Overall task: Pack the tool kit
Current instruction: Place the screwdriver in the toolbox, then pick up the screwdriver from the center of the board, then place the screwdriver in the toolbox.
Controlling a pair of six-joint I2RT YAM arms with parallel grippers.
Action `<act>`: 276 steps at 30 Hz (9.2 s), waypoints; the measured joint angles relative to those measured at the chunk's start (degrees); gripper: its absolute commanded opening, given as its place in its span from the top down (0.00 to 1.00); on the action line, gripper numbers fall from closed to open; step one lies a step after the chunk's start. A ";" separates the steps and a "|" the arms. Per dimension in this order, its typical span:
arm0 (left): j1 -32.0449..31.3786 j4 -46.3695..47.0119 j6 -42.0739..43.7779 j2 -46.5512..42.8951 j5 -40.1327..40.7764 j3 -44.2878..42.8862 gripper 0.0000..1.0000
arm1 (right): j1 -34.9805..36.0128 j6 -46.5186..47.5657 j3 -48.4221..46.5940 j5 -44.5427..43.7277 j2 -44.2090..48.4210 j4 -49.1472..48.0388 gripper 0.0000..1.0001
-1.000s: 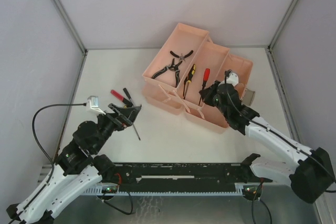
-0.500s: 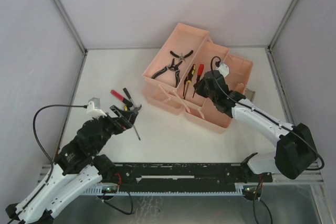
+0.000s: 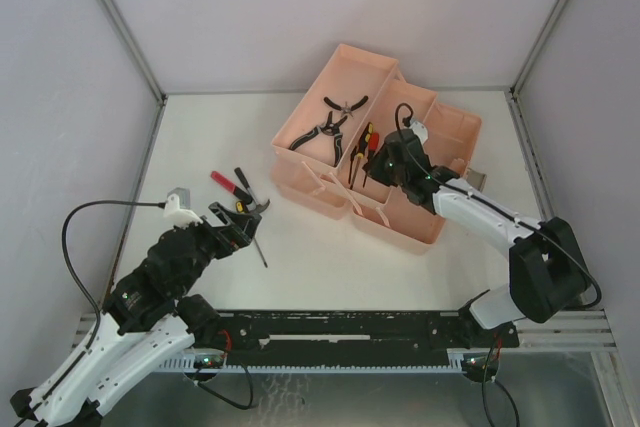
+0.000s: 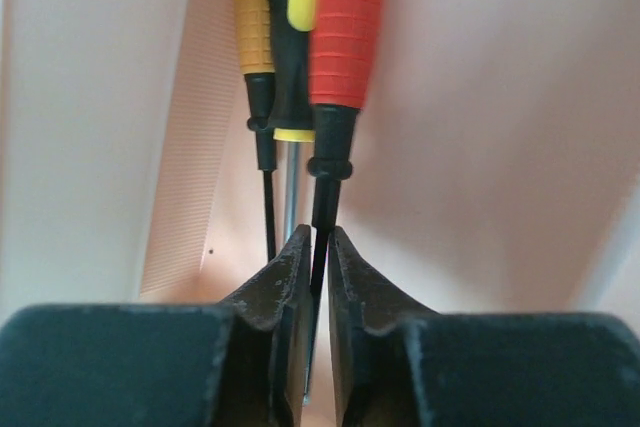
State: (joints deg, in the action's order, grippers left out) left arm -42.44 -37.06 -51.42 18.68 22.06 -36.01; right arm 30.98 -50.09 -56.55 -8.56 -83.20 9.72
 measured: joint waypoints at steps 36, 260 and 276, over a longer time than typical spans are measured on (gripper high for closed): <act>15.32 -6.32 6.27 20.79 -0.42 -6.38 0.00 | -4.37 5.55 18.95 19.02 42.99 -6.21 0.37; 21.79 30.34 -3.56 1.16 -37.75 7.37 1.00 | 30.62 17.53 10.95 30.23 6.25 -33.27 0.62; 21.75 31.12 -3.93 1.11 -37.92 7.41 1.00 | 29.99 12.90 10.95 29.51 5.09 -36.11 1.00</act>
State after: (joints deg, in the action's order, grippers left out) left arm -20.69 -5.93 -55.35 19.79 -15.86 -28.60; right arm 60.97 -37.19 -45.60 20.95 -78.11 -26.39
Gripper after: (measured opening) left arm 0.385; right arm 0.034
